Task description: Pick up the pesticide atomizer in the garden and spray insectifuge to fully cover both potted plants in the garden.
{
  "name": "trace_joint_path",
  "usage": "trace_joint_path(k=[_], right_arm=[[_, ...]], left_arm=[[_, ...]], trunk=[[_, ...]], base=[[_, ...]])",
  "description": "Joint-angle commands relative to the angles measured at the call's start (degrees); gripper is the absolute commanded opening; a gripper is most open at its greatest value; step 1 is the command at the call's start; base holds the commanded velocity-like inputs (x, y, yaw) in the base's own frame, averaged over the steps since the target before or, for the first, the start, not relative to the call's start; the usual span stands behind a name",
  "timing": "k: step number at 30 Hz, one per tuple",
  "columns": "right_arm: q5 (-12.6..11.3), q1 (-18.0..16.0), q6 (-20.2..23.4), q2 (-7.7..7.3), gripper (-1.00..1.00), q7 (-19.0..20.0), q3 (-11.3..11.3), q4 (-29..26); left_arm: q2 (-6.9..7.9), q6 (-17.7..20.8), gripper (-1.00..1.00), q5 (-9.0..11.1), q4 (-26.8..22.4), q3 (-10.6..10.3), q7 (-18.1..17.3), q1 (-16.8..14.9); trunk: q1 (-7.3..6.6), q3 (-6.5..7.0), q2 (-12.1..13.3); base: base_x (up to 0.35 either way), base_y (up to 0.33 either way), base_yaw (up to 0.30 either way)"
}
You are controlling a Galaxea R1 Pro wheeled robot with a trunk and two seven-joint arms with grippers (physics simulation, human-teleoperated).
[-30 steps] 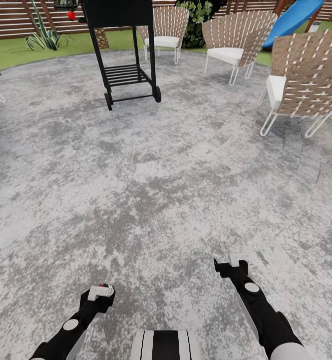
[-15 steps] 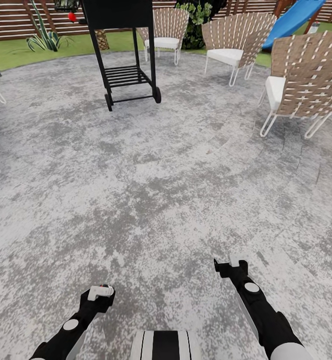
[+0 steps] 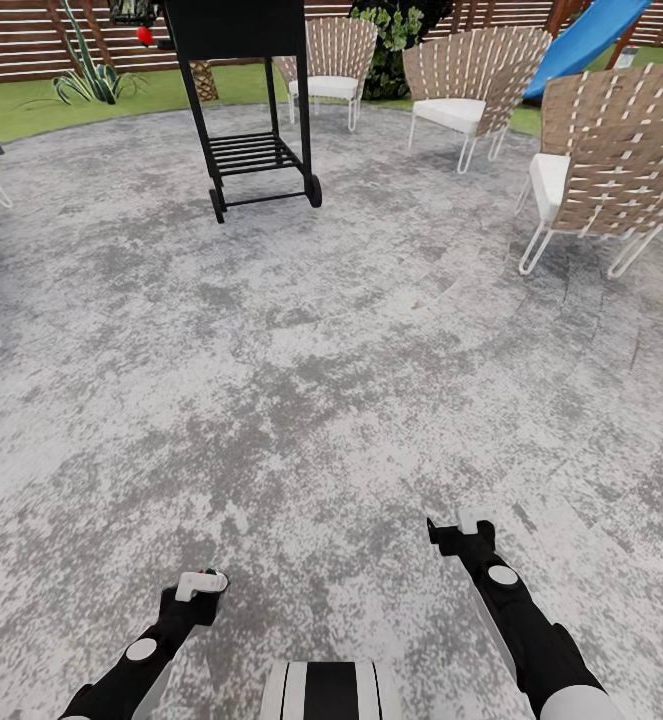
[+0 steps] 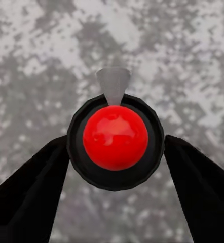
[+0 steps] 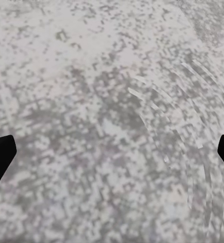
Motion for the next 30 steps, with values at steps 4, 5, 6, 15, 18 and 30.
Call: trace_joint_path(k=[4,5,6,15,18,30], right_arm=[[0.6,-0.02,0.37,0.0,1.0,-0.01,0.01,-0.11],[0.6,-0.02,0.37,0.0,1.0,-0.01,0.01,-0.11],[0.6,-0.02,0.37,0.0,1.0,-0.01,0.0,-0.11],[0.6,-0.01,0.37,0.0,1.0,-0.01,0.04,-0.03],[0.6,-0.02,0.37,0.0,1.0,-0.01,0.02,-0.02],[0.77,-0.01,0.36,-0.08,1.0,-0.01,0.04,0.06]], left_arm=[[0.03,-0.21,-1.0,-0.24,0.03,-0.05,0.02,0.05],[0.03,-0.21,-1.0,-0.24,0.03,-0.05,0.02,0.05],[0.03,-0.21,-1.0,-0.23,0.03,-0.06,0.02,0.06],[0.03,-0.21,-1.0,-0.19,-0.02,-0.05,0.02,0.07],[0.03,-0.21,-1.0,-0.19,-0.01,-0.06,0.02,0.07],[0.03,-0.2,-1.0,-0.18,-0.02,0.02,0.03,0.07]], trunk=[[-0.01,-0.03,-0.01],[-0.01,-0.03,-0.01],[-0.01,-0.03,-0.01],[-0.01,-0.03,-0.01],[-0.01,-0.03,-0.01],[-0.16,1.3,0.07]], base=[[0.0,0.0,0.0],[0.0,0.0,0.0],[0.0,0.0,0.0],[0.0,0.0,0.0],[0.0,0.0,0.0],[0.0,0.0,0.0]])
